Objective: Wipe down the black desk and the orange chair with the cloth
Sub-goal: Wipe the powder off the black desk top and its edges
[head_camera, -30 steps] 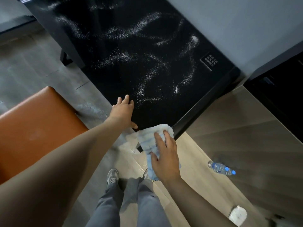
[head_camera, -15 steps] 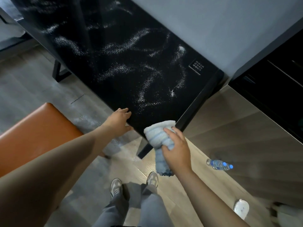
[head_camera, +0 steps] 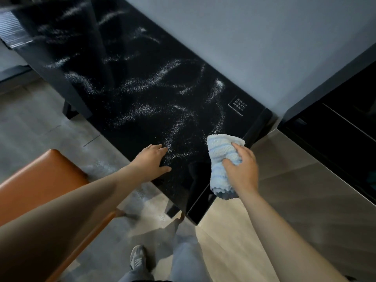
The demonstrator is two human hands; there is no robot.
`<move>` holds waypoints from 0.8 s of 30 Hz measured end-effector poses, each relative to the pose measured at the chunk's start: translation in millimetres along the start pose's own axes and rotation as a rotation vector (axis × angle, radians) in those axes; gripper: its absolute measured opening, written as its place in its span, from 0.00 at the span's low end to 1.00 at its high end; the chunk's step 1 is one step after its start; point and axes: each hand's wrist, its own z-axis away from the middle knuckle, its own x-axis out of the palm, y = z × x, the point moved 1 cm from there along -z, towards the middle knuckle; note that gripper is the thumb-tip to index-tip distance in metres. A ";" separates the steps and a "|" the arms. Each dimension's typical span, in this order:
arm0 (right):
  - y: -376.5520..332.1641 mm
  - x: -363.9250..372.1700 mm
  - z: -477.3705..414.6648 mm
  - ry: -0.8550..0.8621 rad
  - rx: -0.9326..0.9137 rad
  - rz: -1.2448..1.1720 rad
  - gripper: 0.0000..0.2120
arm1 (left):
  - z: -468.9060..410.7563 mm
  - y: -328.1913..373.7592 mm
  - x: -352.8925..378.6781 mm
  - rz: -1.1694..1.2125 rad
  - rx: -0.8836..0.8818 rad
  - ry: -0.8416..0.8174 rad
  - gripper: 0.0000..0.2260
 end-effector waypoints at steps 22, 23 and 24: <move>65.9 -35.1 -340.3 -0.053 -0.095 0.271 0.27 | -189.8 78.1 -3.2 -0.086 -0.302 -0.076 0.53; 69.2 -32.2 -349.2 -0.072 -0.109 0.275 0.27 | -191.7 77.6 -0.3 -0.092 -0.313 -0.082 0.55; 72.2 -29.1 -357.8 -0.085 -0.119 0.276 0.27 | -192.8 77.1 3.2 -0.101 -0.321 -0.087 0.57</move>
